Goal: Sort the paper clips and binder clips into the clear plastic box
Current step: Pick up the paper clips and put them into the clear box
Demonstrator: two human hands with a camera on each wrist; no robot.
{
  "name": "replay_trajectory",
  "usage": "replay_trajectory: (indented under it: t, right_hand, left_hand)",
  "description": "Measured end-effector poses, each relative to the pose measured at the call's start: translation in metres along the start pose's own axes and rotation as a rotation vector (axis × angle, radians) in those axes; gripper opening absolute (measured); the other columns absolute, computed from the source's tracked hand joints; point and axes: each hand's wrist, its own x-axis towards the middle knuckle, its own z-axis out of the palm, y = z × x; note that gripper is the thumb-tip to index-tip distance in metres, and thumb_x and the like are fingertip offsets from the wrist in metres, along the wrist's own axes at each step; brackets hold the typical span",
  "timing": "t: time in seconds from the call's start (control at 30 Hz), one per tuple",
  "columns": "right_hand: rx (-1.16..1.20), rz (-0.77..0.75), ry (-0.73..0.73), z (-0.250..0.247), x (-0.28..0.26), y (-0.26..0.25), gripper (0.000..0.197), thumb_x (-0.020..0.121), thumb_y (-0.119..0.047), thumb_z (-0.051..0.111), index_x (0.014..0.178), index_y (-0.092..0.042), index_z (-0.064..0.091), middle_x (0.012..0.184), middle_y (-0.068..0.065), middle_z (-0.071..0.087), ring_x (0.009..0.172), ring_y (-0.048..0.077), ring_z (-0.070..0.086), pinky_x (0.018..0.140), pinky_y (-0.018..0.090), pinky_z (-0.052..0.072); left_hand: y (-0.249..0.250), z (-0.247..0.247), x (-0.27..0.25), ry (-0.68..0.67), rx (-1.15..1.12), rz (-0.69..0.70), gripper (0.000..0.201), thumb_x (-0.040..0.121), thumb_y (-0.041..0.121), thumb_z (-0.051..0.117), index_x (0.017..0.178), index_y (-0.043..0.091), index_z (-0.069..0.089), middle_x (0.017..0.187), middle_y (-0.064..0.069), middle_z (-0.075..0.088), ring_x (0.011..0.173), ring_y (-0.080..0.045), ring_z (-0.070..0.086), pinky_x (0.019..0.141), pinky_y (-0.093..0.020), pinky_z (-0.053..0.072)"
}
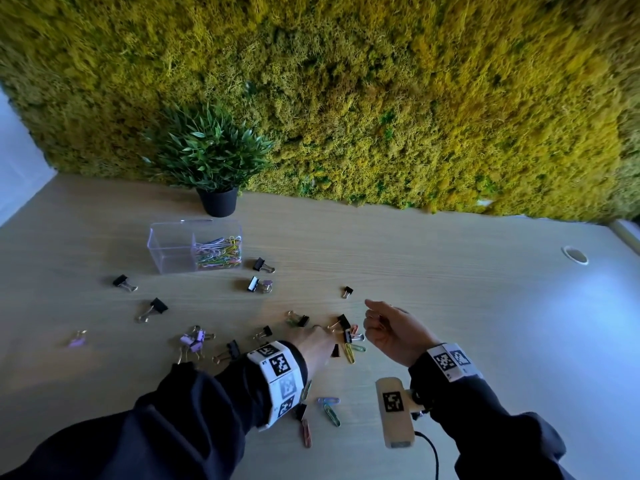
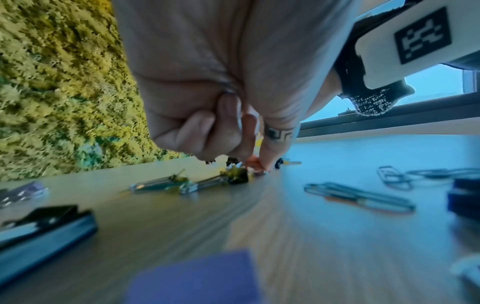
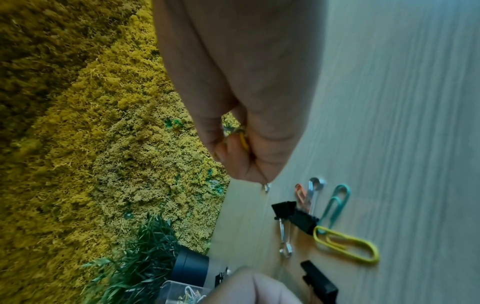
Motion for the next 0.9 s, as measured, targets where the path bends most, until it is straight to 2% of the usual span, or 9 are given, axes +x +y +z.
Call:
replay_trajectory:
  t: [0.1, 0.2, 0.4, 0.5, 0.57, 0.63, 0.73, 0.8, 0.9]
  right_hand:
    - [0.017, 0.039, -0.002, 0.003, 0.005, 0.001, 0.021, 0.088, -0.005, 0.053, 0.07, -0.013, 0.045, 0.049, -0.003, 0.035, 0.038, 0.006, 0.037, 0.033, 0.016, 0.029]
    - [0.099, 0.088, -0.14, 0.016, 0.006, -0.001, 0.034, 0.05, -0.002, 0.085, 0.07, -0.006, 0.058, 0.054, 0.0, 0.04, 0.041, 0.008, 0.042, 0.033, 0.017, 0.032]
    - [0.145, 0.193, -0.396, 0.09, 0.021, -0.019, 0.038, 0.043, 0.002, 0.087, 0.068, -0.006, 0.059, 0.059, 0.003, 0.053, 0.045, 0.009, 0.052, 0.033, 0.015, 0.029]
    - [0.078, 0.195, -0.355, 0.148, 0.042, -0.024, 0.02, 0.066, -0.004, 0.071, 0.052, -0.009, 0.056, 0.044, 0.0, 0.046, 0.035, 0.007, 0.045, 0.027, 0.014, 0.024]
    - [0.033, 0.176, -0.261, 0.186, 0.06, -0.024, 0.041, 0.089, -0.01, 0.045, 0.049, -0.009, 0.052, 0.041, 0.0, 0.044, 0.037, 0.007, 0.045, 0.026, 0.014, 0.024]
    - [0.083, 0.165, -0.177, 0.219, 0.072, -0.023, 0.041, 0.097, -0.013, 0.034, 0.06, -0.005, 0.048, 0.051, 0.007, 0.046, 0.051, 0.011, 0.044, 0.028, 0.012, 0.032]
    - [0.097, 0.168, -0.078, 0.246, 0.078, -0.017, 0.03, 0.099, -0.014, 0.034, 0.073, -0.003, 0.044, 0.07, 0.01, 0.043, 0.064, 0.02, 0.043, 0.059, 0.026, 0.055]
    - [0.046, 0.171, -0.048, 0.254, 0.082, -0.013, 0.026, 0.099, -0.012, 0.033, 0.079, -0.001, 0.045, 0.076, 0.012, 0.042, 0.073, 0.025, 0.046, 0.093, 0.035, 0.046]
    - [-0.059, 0.19, -0.017, 0.259, 0.084, -0.01, 0.025, 0.099, -0.014, 0.033, 0.113, 0.004, 0.043, 0.113, 0.019, 0.046, 0.12, 0.031, 0.046, 0.111, 0.042, 0.033]
  left_hand:
    - [-0.015, -0.004, -0.001, 0.035, -0.229, -0.045, 0.022, 0.093, 0.003, 0.04, 0.11, 0.002, 0.053, 0.11, -0.012, 0.062, 0.097, -0.024, 0.061, 0.081, -0.033, 0.049]
    - [-0.038, -0.018, -0.016, 0.105, -0.823, -0.134, 0.012, 0.092, 0.013, 0.039, 0.083, 0.015, 0.047, 0.08, -0.003, 0.054, 0.071, -0.016, 0.047, 0.062, -0.026, 0.038]
    - [-0.11, -0.046, -0.05, 0.153, -2.128, -0.21, 0.017, 0.07, 0.018, 0.033, 0.054, 0.02, 0.031, 0.047, 0.005, 0.03, 0.038, -0.009, 0.019, 0.037, -0.013, 0.015]
    - [-0.151, -0.059, -0.056, 0.333, -2.366, -0.317, 0.016, 0.072, 0.016, 0.034, 0.057, 0.016, 0.031, 0.041, 0.002, 0.036, 0.031, -0.011, 0.028, 0.035, -0.009, 0.023]
    - [-0.178, -0.065, -0.057, 0.468, -2.445, -0.438, 0.029, 0.087, 0.012, 0.027, 0.06, 0.011, 0.038, 0.039, -0.004, 0.046, 0.028, -0.014, 0.042, 0.034, -0.012, 0.039]
    - [-0.197, -0.07, -0.059, 0.537, -2.489, -0.476, 0.033, 0.094, 0.011, 0.025, 0.07, 0.004, 0.047, 0.053, -0.014, 0.057, 0.04, -0.021, 0.059, 0.043, -0.025, 0.053]
    - [-0.216, -0.069, -0.061, 0.515, -2.51, -0.499, 0.029, 0.096, 0.016, 0.028, 0.092, -0.007, 0.045, 0.085, -0.02, 0.05, 0.084, -0.035, 0.057, 0.096, -0.039, 0.046]
    - [-0.225, -0.067, -0.06, 0.473, -2.521, -0.512, 0.034, 0.096, 0.019, 0.032, 0.102, -0.013, 0.038, 0.088, -0.023, 0.045, 0.09, -0.038, 0.047, 0.111, -0.045, 0.028]
    - [-0.234, -0.063, -0.06, 0.419, -2.56, -0.464, 0.049, 0.094, 0.021, 0.034, 0.117, -0.022, 0.029, 0.084, -0.022, 0.041, 0.079, -0.035, 0.044, 0.116, -0.047, 0.016]
